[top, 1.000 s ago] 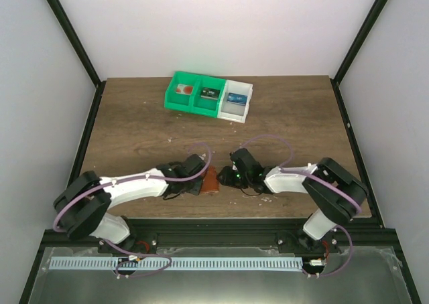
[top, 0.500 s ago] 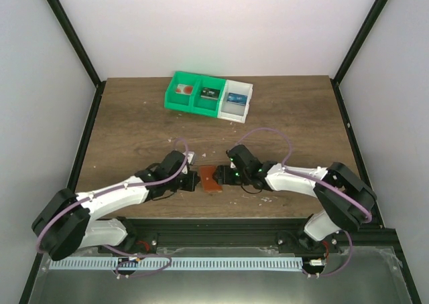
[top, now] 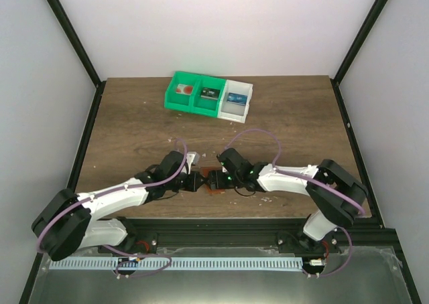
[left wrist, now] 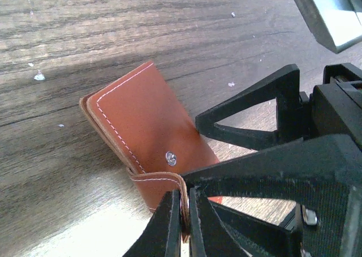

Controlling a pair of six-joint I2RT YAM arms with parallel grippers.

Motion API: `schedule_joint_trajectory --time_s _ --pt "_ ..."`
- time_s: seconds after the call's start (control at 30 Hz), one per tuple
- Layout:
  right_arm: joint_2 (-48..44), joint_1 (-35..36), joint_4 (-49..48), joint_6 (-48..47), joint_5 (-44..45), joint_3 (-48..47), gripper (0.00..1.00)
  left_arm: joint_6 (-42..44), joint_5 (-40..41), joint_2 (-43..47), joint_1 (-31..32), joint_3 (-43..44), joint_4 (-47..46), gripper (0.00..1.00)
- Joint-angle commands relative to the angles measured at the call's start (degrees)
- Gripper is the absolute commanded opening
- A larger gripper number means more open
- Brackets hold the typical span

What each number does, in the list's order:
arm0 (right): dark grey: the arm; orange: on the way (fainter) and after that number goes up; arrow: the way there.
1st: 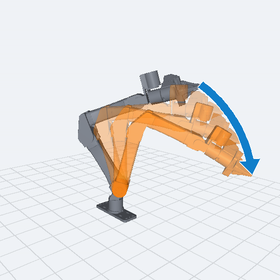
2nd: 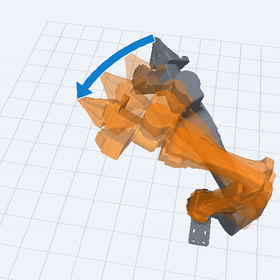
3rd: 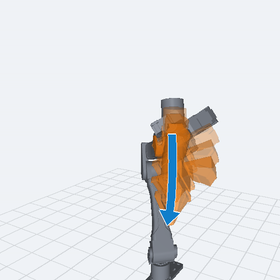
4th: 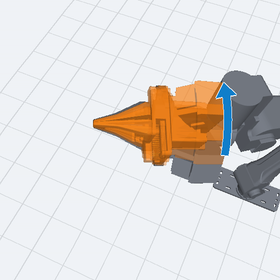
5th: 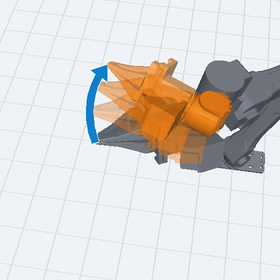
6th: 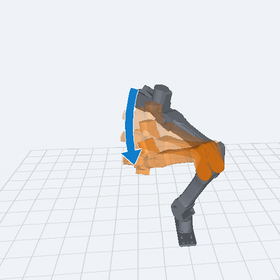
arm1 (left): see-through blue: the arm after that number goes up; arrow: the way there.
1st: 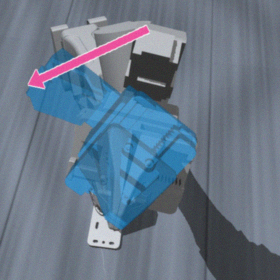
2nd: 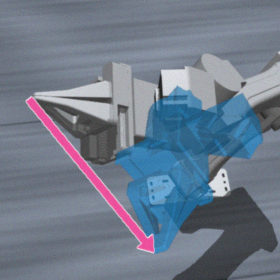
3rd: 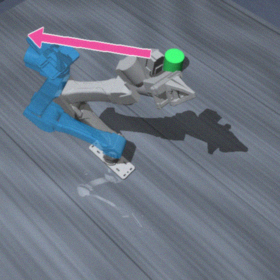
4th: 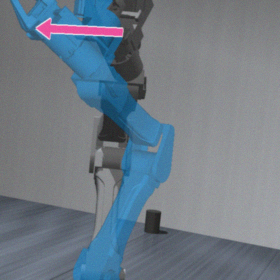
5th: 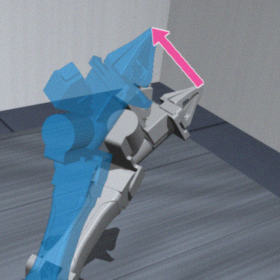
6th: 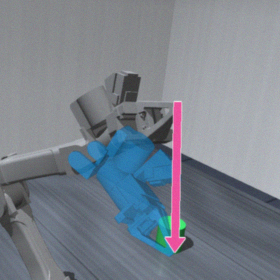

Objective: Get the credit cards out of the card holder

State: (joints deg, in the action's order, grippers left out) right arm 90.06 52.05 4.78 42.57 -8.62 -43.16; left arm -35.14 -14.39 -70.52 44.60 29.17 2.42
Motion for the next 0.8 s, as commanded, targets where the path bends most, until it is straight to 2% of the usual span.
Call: schedule_joint_trajectory --time_s 0.0,0.13,0.77 --pt "-0.4 1.5 3.0 -0.8 2.7 -2.3 0.77 -0.6 -1.4 0.0 -0.2 -0.6 -2.7 0.0" --pt "-1.4 1.6 3.8 -1.7 3.3 -2.1 0.88 -0.4 -0.8 0.2 -0.2 -0.5 -2.0 0.0" --pt "-7.3 3.7 7.7 -1.7 3.9 -1.3 0.87 -1.6 -1.4 3.2 -0.2 -0.3 -1.2 0.0"
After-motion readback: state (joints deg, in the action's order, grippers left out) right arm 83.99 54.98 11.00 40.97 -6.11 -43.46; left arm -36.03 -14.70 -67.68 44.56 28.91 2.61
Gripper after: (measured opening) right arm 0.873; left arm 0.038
